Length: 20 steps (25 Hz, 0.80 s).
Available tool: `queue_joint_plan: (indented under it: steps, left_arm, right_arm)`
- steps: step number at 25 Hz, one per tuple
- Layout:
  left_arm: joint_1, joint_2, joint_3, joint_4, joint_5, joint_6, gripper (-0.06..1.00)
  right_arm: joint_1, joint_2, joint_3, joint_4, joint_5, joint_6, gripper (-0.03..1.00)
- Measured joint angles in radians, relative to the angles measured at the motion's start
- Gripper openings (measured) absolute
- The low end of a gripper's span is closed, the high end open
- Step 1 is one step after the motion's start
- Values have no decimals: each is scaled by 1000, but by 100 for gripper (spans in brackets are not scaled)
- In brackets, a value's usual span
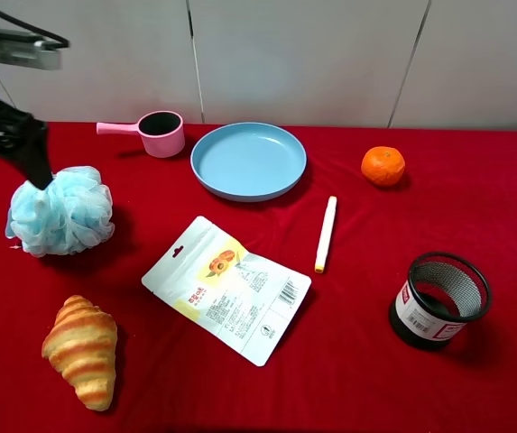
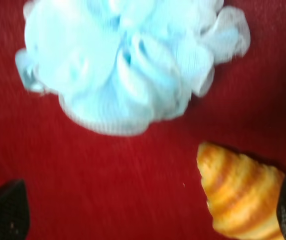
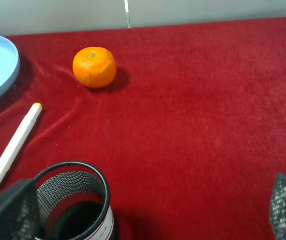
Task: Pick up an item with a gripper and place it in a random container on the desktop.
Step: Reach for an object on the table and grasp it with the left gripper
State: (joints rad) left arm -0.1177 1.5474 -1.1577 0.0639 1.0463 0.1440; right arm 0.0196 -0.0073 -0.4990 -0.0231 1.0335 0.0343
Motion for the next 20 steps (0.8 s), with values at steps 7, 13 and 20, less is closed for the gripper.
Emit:
queue_joint_plan:
  steps: [7, 13, 20]
  left_arm:
    - [-69, 148, -66, 21, -38, 3, 99]
    - [-89, 240, -69, 42, -73, 5, 99]
    - [-89, 294, -69, 124, -126, 5, 99]
  right_arm:
    - [0, 0, 0, 0, 0, 0, 69]
    - [0, 0, 0, 0, 0, 0, 69]
    - [0, 0, 0, 0, 0, 0, 69]
